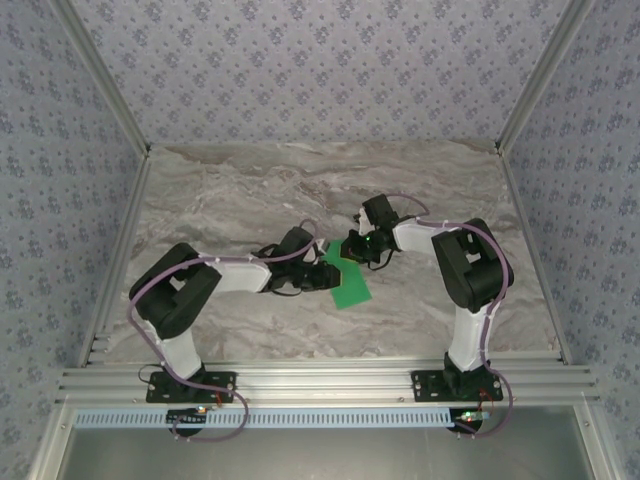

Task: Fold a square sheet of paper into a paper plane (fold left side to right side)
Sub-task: Hold the square sheet of paper at the center of the table.

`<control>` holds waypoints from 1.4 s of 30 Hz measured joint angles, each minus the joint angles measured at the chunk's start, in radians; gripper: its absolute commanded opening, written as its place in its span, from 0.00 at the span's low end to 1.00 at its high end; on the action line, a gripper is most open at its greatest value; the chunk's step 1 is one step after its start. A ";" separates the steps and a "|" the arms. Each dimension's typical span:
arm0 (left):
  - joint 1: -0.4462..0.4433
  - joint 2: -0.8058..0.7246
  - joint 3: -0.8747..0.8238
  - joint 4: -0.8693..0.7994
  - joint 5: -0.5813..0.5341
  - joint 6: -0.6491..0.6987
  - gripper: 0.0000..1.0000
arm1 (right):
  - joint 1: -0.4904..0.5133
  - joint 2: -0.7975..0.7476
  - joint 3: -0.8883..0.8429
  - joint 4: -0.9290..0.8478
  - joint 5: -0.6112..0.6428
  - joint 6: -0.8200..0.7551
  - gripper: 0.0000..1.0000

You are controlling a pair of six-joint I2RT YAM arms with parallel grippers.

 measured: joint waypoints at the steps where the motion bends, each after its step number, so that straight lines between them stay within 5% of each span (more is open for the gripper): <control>1: -0.001 0.010 0.008 -0.001 0.000 0.003 0.27 | 0.000 0.000 0.000 0.001 -0.002 0.000 0.12; 10: -0.028 0.059 0.059 -0.050 -0.029 0.023 0.26 | -0.002 -0.012 0.003 -0.018 -0.012 -0.004 0.18; 16: -0.039 0.060 0.068 -0.072 -0.058 0.029 0.25 | -0.014 -0.109 0.015 -0.079 0.010 -0.037 0.36; 27: -0.043 0.060 0.077 -0.092 -0.073 0.029 0.24 | 0.002 -0.430 -0.185 -0.186 0.039 -0.083 0.18; 42: -0.046 0.071 0.122 -0.161 -0.082 0.029 0.25 | 0.061 -0.299 -0.297 -0.199 0.041 -0.079 0.16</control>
